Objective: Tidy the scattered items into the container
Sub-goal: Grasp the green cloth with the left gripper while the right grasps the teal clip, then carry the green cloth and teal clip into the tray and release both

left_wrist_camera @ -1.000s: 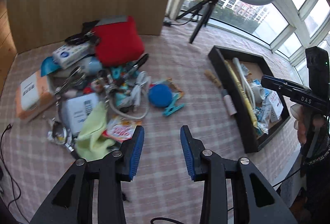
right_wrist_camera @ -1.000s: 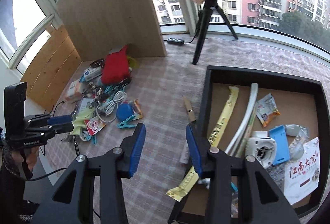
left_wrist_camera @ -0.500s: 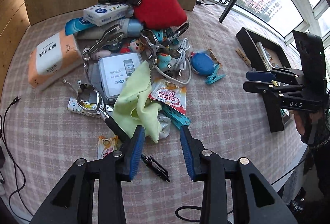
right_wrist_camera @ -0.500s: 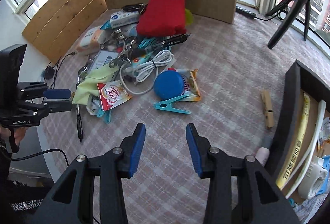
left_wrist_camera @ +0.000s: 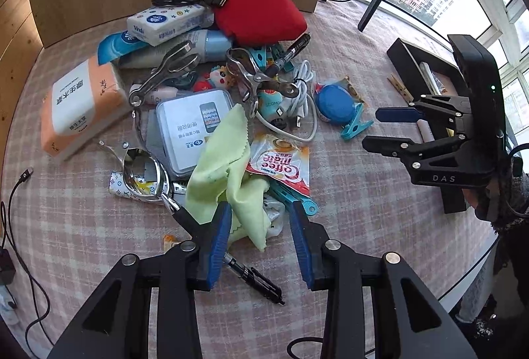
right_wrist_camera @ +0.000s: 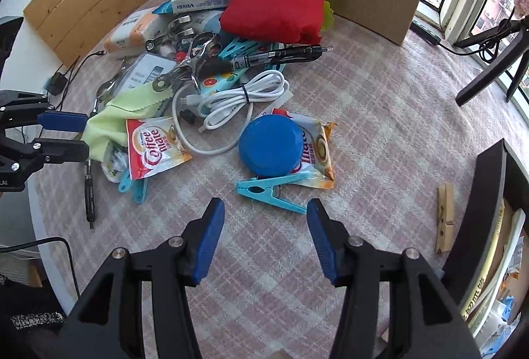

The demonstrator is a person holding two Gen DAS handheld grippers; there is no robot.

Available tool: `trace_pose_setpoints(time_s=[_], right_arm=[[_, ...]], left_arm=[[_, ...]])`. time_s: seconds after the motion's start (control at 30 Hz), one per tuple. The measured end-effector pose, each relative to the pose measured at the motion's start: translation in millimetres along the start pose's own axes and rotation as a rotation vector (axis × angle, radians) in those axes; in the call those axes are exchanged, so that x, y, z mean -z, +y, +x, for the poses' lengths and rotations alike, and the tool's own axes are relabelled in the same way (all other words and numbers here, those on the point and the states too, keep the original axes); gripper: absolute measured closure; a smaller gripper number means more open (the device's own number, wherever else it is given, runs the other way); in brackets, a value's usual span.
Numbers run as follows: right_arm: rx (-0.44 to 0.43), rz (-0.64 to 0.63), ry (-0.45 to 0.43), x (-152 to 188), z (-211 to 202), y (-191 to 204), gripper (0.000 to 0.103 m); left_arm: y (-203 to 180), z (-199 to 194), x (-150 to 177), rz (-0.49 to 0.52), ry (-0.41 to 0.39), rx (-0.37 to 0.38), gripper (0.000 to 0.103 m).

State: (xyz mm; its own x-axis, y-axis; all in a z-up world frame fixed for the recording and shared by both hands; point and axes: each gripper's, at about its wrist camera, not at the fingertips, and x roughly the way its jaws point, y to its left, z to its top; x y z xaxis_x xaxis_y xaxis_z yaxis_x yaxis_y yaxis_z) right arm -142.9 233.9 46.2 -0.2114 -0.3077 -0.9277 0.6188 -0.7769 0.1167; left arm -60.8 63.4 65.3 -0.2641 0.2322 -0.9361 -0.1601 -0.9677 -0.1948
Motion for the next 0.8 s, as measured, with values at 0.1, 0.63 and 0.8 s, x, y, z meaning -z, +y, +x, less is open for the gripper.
trace_pose_setpoints(time_s=[0.1, 0.63, 0.8], right_arm=[[0.015, -0.004, 0.01, -3.0, 6.5, 2.7, 0.05], [0.021, 0.015, 0.016, -6.7, 16.2, -7.6, 0.062], [-0.033, 0.067, -0.018, 2.5, 4.2, -19.7, 0.063]], left_arm=[[-0.5, 3.0, -0.5, 0.002, 0.003, -0.004, 0.07], [17.4, 19.2, -3.2, -0.06, 0.036, 0.037, 0.1], [17.0, 4.0, -3.7, -0.065, -0.001, 0.062, 0.102]])
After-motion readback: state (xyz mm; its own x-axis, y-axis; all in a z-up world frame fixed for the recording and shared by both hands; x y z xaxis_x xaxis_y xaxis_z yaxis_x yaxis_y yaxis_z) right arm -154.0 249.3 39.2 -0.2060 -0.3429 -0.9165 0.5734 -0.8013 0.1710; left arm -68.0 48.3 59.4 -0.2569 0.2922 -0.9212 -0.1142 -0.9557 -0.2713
